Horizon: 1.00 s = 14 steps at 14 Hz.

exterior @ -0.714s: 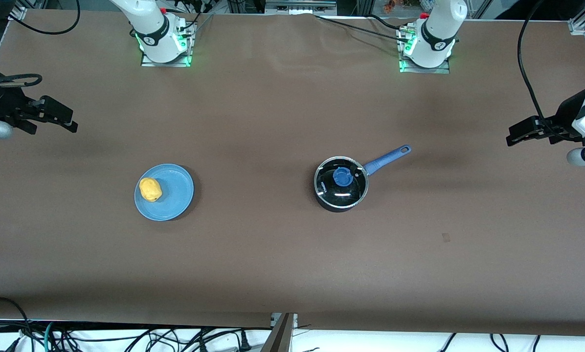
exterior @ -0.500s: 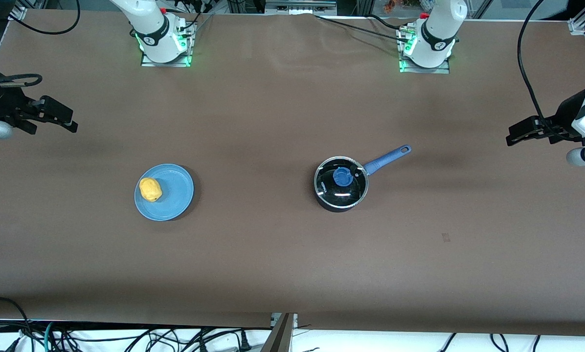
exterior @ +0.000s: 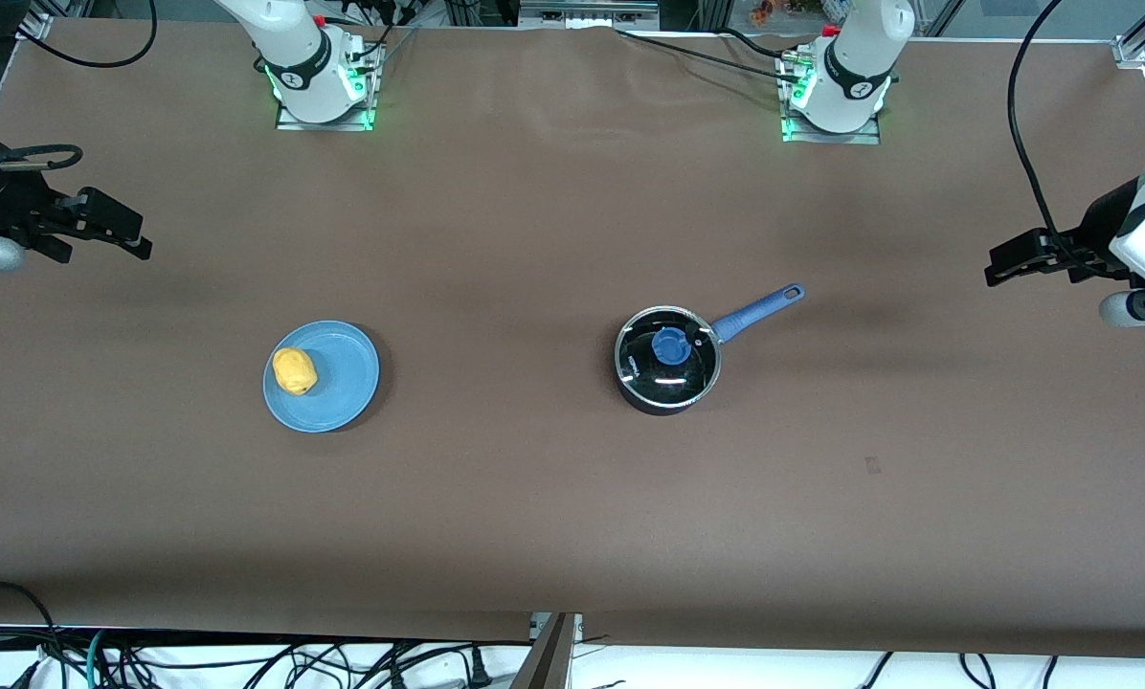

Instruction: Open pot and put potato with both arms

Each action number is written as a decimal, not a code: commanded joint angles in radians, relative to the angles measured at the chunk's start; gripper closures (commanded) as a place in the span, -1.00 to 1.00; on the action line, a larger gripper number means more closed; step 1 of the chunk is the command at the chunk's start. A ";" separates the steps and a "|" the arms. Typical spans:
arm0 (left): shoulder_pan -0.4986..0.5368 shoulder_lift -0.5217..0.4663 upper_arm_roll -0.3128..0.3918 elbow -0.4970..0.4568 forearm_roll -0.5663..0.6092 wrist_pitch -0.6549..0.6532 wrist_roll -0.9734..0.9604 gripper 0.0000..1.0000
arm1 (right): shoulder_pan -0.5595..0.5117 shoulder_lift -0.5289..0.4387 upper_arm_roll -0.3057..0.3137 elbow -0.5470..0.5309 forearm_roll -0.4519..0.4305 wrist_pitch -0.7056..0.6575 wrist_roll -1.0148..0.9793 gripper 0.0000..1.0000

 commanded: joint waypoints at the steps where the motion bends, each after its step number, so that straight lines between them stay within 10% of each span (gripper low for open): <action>1: -0.009 0.025 -0.002 0.034 0.001 -0.018 0.006 -1.00 | -0.010 0.007 0.001 0.016 0.013 -0.008 -0.020 -1.00; 14: -0.328 0.292 -0.004 0.037 -0.072 0.314 -0.450 -1.00 | -0.007 0.013 -0.011 0.018 0.014 -0.008 -0.018 -1.00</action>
